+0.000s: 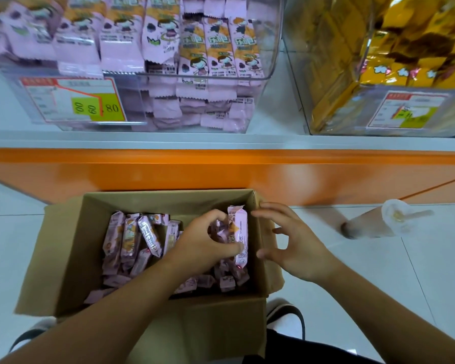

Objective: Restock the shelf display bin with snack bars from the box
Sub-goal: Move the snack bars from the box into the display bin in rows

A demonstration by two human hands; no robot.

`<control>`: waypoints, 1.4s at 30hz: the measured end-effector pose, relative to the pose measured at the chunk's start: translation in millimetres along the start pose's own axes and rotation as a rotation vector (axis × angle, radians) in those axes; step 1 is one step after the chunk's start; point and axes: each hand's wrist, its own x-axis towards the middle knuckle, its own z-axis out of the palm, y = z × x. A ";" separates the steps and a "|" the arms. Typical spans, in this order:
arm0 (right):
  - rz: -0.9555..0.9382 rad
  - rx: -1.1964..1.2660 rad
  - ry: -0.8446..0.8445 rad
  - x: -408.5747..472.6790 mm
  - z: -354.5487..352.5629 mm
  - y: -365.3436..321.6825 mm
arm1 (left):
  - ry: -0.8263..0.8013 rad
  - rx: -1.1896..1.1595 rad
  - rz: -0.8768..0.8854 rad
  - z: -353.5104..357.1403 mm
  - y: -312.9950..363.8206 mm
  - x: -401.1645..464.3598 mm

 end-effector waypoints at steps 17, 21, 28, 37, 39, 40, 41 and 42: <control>-0.123 0.108 -0.259 -73.9 -109.9 -294.3 | 0.480 -0.241 0.248 -89.9 213.3 -171.5; -0.227 0.245 -0.035 -93.4 -92.5 -350.9 | 0.553 -0.250 0.370 -120.6 239.0 -209.6; -0.199 0.439 0.079 -84.2 -66.6 -391.8 | 0.419 -0.311 0.414 -157.0 243.7 -235.1; -0.113 0.612 0.314 -49.9 -75.0 -374.2 | 0.457 -0.340 0.239 -198.0 232.5 -229.9; -0.145 0.630 0.301 -47.7 -83.4 -373.8 | 0.450 -0.329 0.223 -200.8 231.2 -229.4; -0.168 0.628 0.299 -45.9 -86.0 -372.0 | 0.449 -0.322 0.218 -200.9 230.7 -229.4; -0.185 0.628 0.310 -44.6 -87.7 -369.3 | 0.444 -0.317 0.214 -199.9 230.7 -229.5; -0.193 0.637 0.327 -43.2 -88.5 -366.6 | 0.435 -0.311 0.209 -198.4 231.1 -229.8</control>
